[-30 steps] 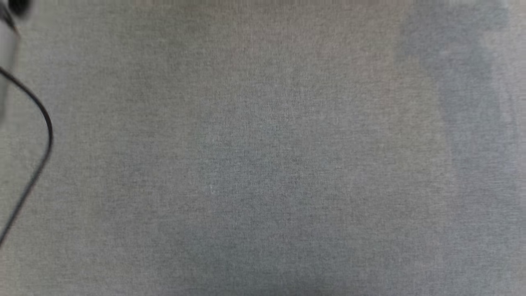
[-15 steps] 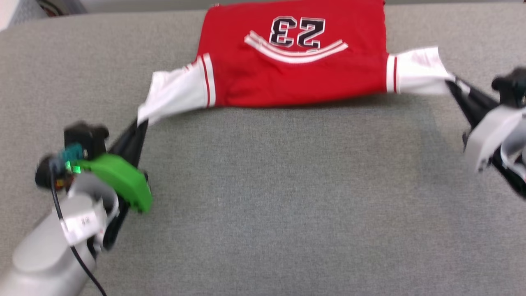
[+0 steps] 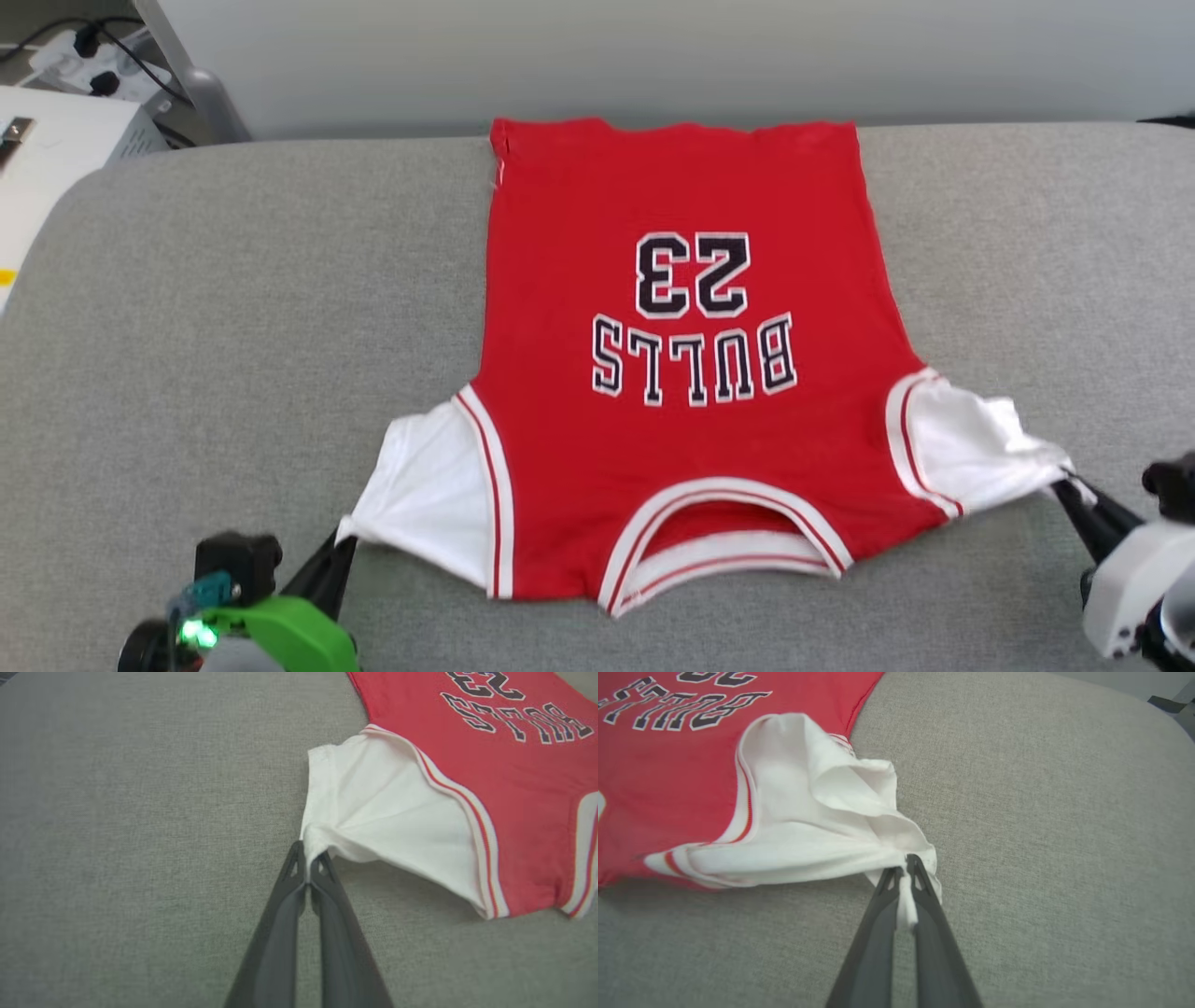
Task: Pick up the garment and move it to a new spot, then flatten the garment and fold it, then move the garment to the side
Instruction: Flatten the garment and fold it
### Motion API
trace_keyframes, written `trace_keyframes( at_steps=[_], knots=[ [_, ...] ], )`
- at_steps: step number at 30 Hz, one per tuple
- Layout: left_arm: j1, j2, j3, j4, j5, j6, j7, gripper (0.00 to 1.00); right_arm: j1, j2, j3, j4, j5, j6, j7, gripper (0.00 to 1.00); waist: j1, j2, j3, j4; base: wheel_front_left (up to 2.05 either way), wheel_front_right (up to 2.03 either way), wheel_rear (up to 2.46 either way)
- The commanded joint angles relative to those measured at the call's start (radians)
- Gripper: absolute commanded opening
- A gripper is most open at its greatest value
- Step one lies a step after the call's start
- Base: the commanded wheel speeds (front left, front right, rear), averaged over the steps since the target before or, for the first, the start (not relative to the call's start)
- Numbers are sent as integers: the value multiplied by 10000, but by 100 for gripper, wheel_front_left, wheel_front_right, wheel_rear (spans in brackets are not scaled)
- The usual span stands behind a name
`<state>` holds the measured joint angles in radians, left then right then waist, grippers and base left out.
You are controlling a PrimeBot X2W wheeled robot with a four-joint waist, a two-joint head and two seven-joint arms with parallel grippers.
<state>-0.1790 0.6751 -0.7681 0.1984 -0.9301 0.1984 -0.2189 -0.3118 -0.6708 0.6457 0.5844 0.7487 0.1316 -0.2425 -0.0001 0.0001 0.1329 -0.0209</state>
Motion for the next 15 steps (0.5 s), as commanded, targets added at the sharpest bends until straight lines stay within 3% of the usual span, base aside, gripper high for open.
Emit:
trace_keyframes(
  at_steps=[1,11,12,13,15],
  knots=[
    [435,126,67,19,-121,154,-96,0,484,52,-203,-4,-93,-9,-61,0,1,-1,-274,-31,0,0,0],
    [1625,114,208,-433,-247,464,-313,0,2535,244,-1594,-559,-429,-9,356,0,1,-1,-260,45,0,0,0],
    [1614,89,195,-450,-212,471,-318,0,2639,316,-1729,-647,-381,-9,559,36,1,-1,-237,66,0,0,0],
    [1601,63,177,-461,-215,459,-302,0,2697,332,-1796,-752,-412,-9,701,100,1,-1,-222,81,0,0,0],
    [1494,19,176,-526,-120,477,-303,0,2748,325,-2027,-1010,-528,-9,928,100,1,-1,-169,115,0,0,0]
  ],
)
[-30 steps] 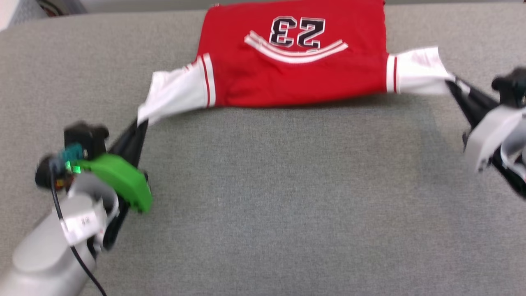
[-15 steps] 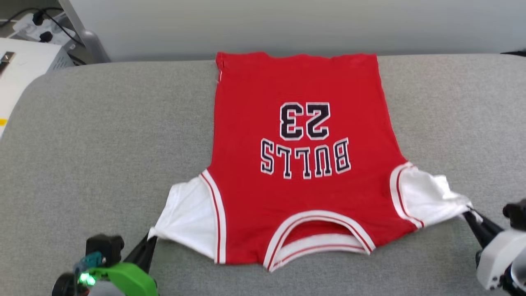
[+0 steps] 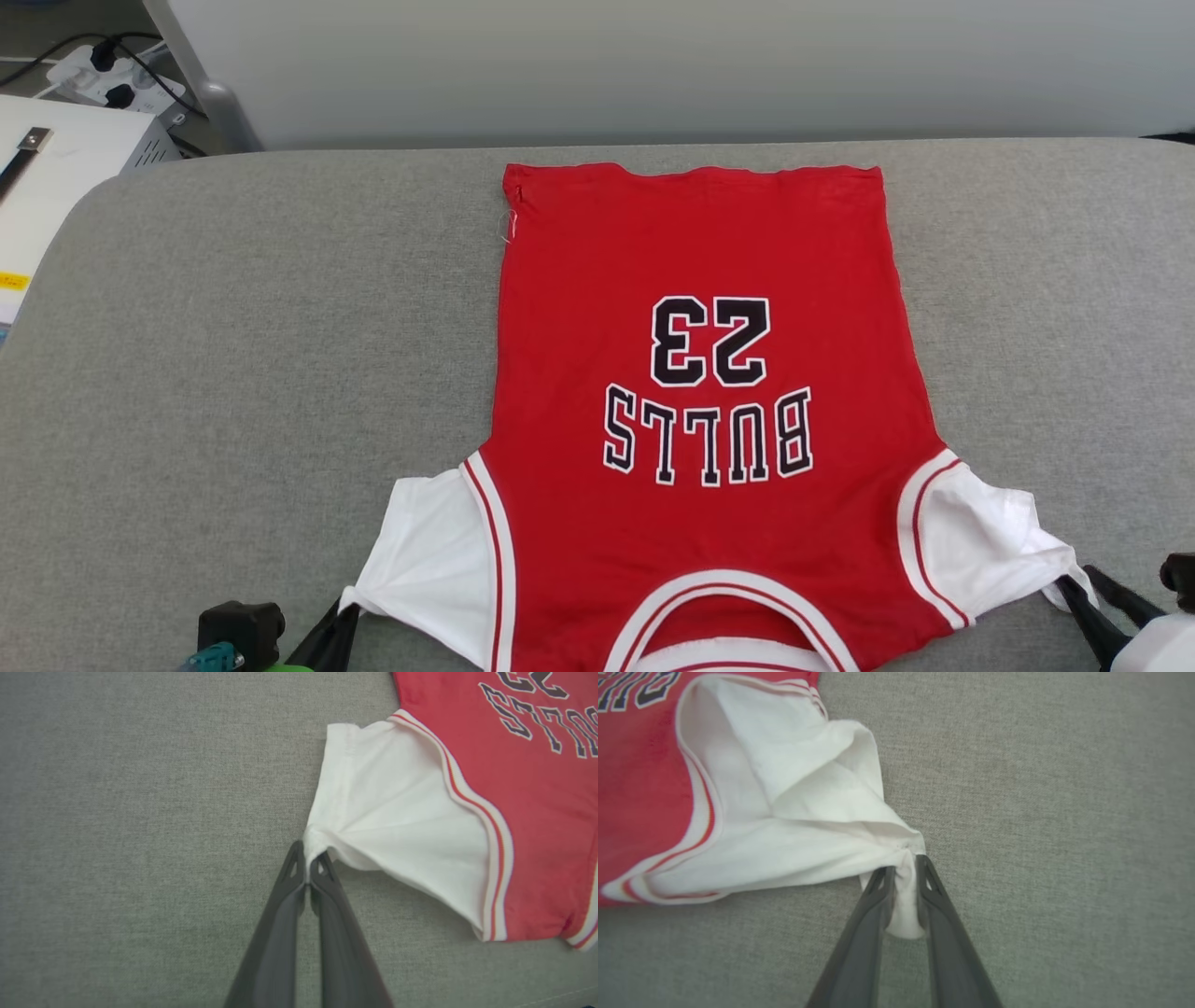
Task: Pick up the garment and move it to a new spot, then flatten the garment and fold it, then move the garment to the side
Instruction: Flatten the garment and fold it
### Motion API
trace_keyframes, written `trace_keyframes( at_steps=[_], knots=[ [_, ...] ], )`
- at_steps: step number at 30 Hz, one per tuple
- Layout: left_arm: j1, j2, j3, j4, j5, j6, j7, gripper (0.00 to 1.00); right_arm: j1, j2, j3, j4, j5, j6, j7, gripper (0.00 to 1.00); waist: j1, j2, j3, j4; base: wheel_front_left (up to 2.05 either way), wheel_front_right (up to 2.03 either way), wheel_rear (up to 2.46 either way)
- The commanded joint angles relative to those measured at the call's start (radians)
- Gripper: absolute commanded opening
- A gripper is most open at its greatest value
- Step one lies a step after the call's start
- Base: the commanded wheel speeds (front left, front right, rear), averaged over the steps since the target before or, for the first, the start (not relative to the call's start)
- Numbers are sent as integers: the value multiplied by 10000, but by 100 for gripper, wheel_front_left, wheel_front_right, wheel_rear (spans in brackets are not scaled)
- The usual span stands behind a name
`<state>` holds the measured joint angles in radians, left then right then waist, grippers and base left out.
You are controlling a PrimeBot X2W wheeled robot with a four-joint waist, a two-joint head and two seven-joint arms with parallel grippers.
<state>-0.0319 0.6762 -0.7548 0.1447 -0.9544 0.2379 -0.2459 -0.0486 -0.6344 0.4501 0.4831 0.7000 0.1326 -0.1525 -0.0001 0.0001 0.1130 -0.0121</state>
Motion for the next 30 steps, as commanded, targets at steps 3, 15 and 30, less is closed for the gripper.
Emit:
trace_keyframes(
  at_steps=[3,15,30],
  knots=[
    [-163,-43,20,-139,336,101,-52,0,56,-230,-647,-541,-178,-19,278,100,1,-1,131,93,0,0,0],
    [-1120,-122,518,-1831,1598,732,-138,0,-2334,-1570,-4324,-3923,-927,-19,2036,100,1,-1,1658,952,0,0,0],
    [-2849,-1054,167,-3054,2976,1067,-143,0,-9758,-1553,-2582,-1867,427,-19,11070,100,1,-1,4777,2486,0,0,0]
  ],
)
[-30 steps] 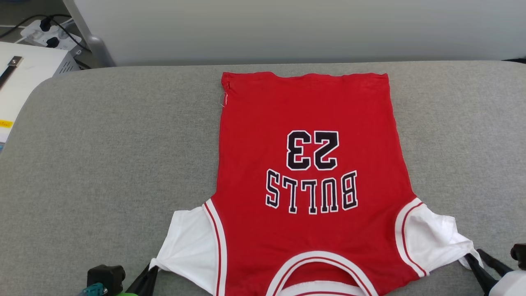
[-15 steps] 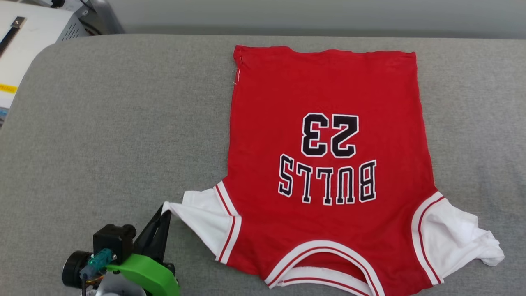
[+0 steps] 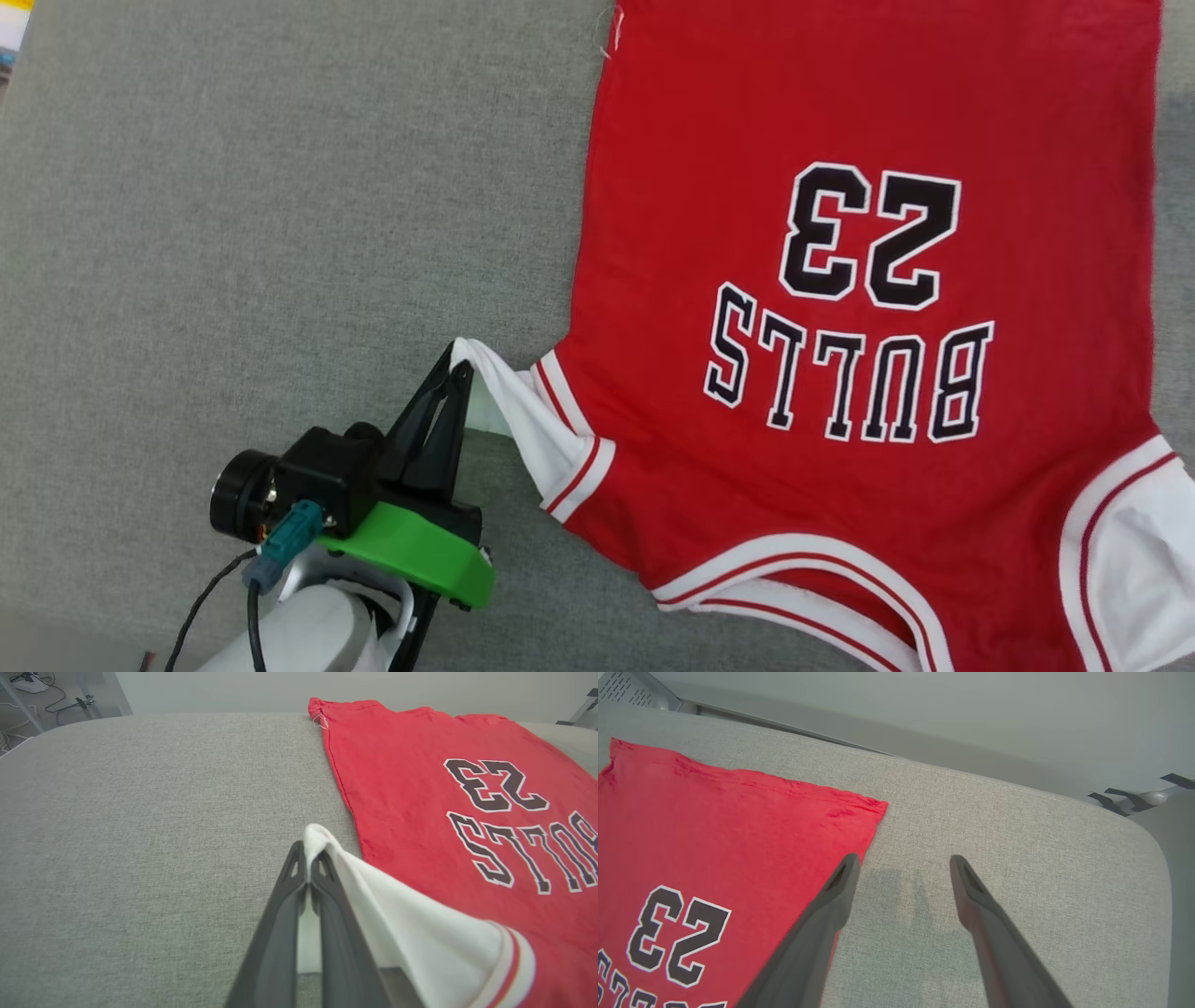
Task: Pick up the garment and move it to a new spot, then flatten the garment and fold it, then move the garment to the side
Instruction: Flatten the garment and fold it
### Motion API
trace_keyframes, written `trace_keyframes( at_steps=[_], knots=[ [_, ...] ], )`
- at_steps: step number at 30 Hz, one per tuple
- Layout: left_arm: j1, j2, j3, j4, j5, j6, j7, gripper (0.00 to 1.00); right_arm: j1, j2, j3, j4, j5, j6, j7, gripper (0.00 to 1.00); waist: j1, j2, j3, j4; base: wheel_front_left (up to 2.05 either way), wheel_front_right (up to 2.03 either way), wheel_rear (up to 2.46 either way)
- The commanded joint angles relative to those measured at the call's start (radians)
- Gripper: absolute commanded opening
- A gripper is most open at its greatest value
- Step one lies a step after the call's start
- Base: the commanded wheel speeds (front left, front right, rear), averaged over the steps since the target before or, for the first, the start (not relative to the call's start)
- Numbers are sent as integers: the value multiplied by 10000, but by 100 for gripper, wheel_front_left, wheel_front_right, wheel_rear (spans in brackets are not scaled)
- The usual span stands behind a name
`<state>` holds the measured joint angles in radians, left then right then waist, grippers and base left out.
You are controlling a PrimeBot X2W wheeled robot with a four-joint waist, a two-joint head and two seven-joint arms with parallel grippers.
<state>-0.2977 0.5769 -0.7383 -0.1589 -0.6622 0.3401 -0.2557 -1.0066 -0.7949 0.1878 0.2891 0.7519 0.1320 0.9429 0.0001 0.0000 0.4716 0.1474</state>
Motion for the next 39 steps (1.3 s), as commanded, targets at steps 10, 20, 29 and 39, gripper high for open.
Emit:
trace_keyframes(
  at_steps=[10,20,29,39],
  knots=[
    [-904,-590,-185,334,474,-246,-52,0,-1313,927,638,2057,-1430,-13,986,100,-1,0,2094,1331,0,0,0],
    [-993,-713,-128,742,516,-391,-56,0,-239,585,1061,2455,-754,-13,743,0,-1,0,1633,1194,0,0,0],
    [-45,-468,201,1096,285,-196,-59,0,-44,398,1309,1781,21,-13,-1427,0,-1,0,-304,518,0,0,0],
    [1413,105,722,719,-26,258,-60,0,2802,-1536,2126,-395,1551,-13,-3064,0,-1,0,-1914,-479,0,0,0]
  ],
)
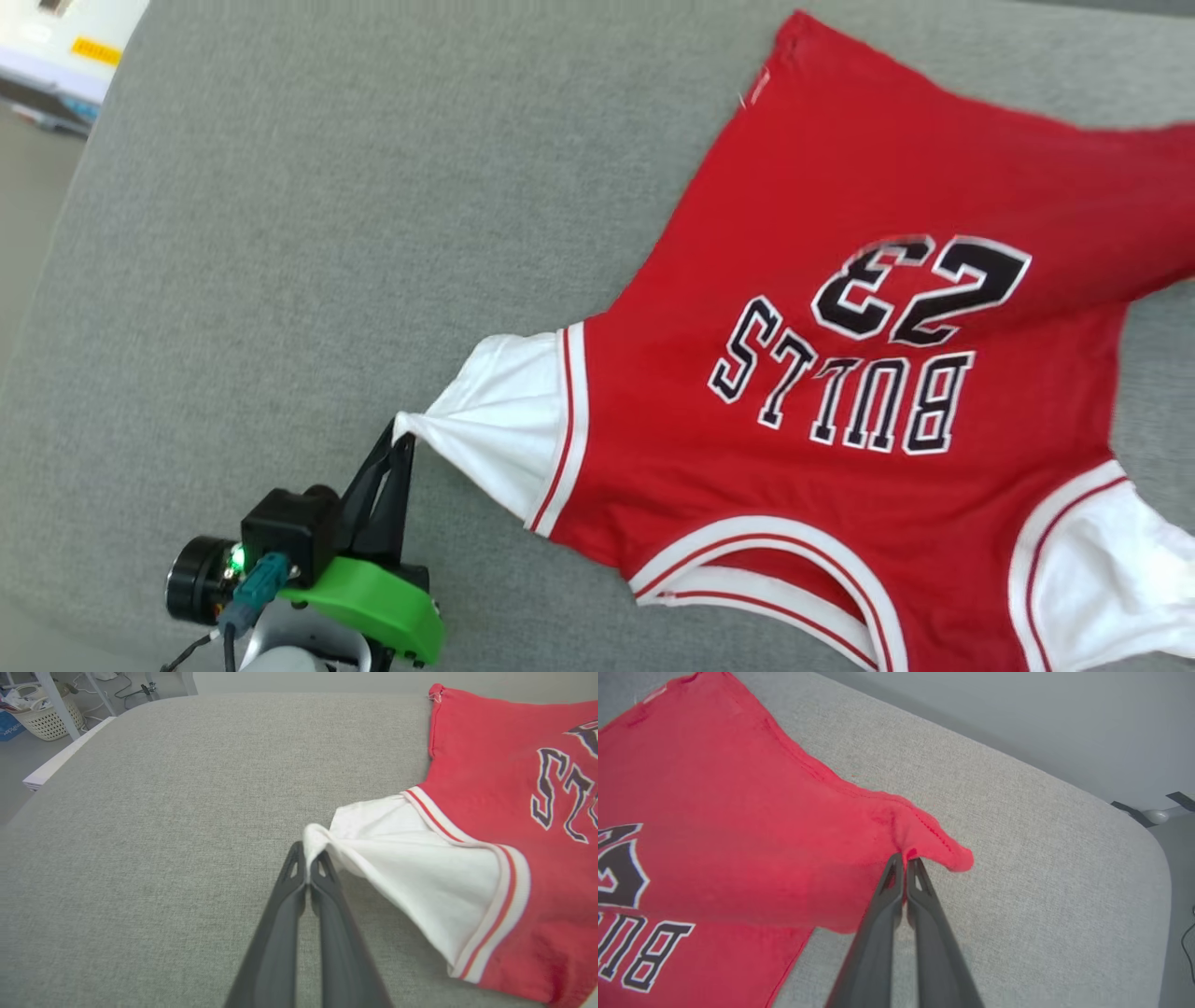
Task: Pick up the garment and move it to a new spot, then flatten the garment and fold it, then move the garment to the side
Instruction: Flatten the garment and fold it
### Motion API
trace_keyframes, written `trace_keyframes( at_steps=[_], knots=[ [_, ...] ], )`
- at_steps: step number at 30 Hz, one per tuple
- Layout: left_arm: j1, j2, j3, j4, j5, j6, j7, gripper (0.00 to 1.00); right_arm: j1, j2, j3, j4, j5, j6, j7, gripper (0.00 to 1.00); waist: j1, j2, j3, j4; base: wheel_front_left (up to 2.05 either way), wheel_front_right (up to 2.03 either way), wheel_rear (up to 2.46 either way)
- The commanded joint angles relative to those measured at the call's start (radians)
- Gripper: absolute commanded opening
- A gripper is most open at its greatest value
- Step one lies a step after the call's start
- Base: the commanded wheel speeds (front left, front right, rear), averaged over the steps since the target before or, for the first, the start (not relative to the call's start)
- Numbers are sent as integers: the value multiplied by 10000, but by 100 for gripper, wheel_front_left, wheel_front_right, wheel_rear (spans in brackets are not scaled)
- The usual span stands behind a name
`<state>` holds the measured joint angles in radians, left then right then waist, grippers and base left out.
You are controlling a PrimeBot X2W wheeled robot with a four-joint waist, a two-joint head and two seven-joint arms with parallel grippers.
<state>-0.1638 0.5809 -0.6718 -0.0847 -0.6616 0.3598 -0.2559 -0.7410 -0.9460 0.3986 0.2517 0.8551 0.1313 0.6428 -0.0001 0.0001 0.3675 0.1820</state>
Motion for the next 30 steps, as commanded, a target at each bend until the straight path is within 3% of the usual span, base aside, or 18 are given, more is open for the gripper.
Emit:
trace_keyframes(
  at_steps=[1,6,10,14,17,23,24,30],
  knots=[
    [213,107,100,-87,-68,97,-58,0,599,-233,15,-258,619,-6,-236,0,1,-1,-978,-921,0,0,0],
    [738,279,326,-320,-194,233,-58,0,2738,-776,-236,-1022,963,-6,-903,0,1,-1,-1248,-1345,0,0,0],
    [982,406,461,-395,-239,264,-58,0,4567,-756,-772,-1271,1200,-6,-1390,0,1,-1,-1316,-1559,0,0,0],
    [1012,424,525,-412,-235,253,-58,0,6422,-217,-1387,-1357,1423,-6,-1680,0,1,-1,-1281,-1622,0,0,0],
    [1027,384,558,-377,-229,226,-58,0,7682,536,-1656,-1299,1395,-6,-1697,0,1,-1,-1223,-1634,0,0,0],
    [923,298,567,-188,-219,64,-58,0,8567,1754,-1688,-680,784,-6,-1743,0,1,-1,-1146,-1586,0,0,0],
    [929,269,613,-111,-218,39,-58,0,8336,2043,-2205,-657,583,-6,-2042,100,1,-1,-1171,-1630,0,0,0],
    [898,190,687,-102,-118,-10,-59,0,7750,1611,-3504,-1560,73,-6,-2379,100,1,-1,-1142,-1576,0,0,0]
  ],
)
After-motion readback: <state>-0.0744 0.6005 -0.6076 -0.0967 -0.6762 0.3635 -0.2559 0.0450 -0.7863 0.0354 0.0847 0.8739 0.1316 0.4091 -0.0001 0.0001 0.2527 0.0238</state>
